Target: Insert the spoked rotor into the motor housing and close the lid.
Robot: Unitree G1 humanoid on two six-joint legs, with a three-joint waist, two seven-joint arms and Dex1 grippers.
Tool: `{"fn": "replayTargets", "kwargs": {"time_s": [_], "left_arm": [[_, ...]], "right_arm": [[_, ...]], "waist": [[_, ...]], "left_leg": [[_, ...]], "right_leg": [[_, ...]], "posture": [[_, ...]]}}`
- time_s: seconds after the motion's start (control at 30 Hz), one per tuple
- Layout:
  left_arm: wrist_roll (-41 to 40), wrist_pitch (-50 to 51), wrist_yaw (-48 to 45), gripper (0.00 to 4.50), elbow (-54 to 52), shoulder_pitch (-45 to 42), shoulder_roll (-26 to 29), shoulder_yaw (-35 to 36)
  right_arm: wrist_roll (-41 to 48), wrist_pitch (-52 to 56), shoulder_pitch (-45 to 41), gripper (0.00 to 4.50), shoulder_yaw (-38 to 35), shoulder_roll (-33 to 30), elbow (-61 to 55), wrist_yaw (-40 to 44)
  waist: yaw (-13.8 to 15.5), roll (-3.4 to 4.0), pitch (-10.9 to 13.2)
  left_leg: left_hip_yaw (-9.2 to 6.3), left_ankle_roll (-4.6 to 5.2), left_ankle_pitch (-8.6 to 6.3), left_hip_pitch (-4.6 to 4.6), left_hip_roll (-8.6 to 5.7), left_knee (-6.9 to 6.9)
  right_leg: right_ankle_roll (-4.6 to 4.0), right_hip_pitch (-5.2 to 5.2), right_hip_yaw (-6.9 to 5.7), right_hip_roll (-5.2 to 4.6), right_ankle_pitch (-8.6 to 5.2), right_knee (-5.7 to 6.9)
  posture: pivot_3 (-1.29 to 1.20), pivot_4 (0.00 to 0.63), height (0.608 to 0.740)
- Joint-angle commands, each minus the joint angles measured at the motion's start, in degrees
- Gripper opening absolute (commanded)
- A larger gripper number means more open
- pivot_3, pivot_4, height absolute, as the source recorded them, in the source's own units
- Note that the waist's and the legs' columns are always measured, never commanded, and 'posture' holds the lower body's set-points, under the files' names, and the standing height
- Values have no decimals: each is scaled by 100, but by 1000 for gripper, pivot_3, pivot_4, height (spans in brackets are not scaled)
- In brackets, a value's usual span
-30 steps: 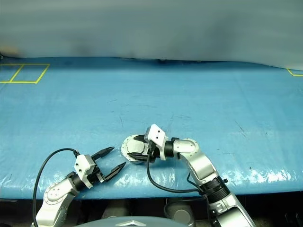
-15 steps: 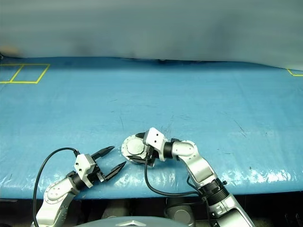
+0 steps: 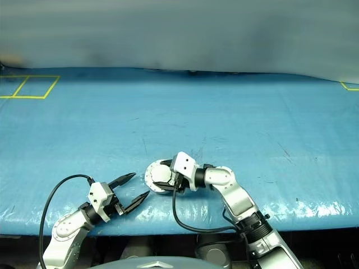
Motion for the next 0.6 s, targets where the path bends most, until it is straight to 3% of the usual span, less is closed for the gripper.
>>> {"fn": "replayTargets", "kwargs": {"time_s": [0.03, 0.6], "left_arm": [[-2, -59, -17, 4204, -74, -28, -9, -2], [-9, -60, -30, 4204, -36, -14, -17, -4]], "right_arm": [[29, -18, -93, 2997, -82, -19, -63, 19], [-363, 26, -109, 2997, 115, -107, 339, -130]], "waist": [[13, 0, 0], [12, 0, -1]], "left_leg": [[0, 0, 0, 0, 0, 0], [1, 0, 1, 17, 0, 3]], "right_leg": [[0, 0, 0, 0, 0, 0], [0, 12, 1, 1, 0, 3]], "posture": [[0, 150, 740], [0, 150, 740]]}}
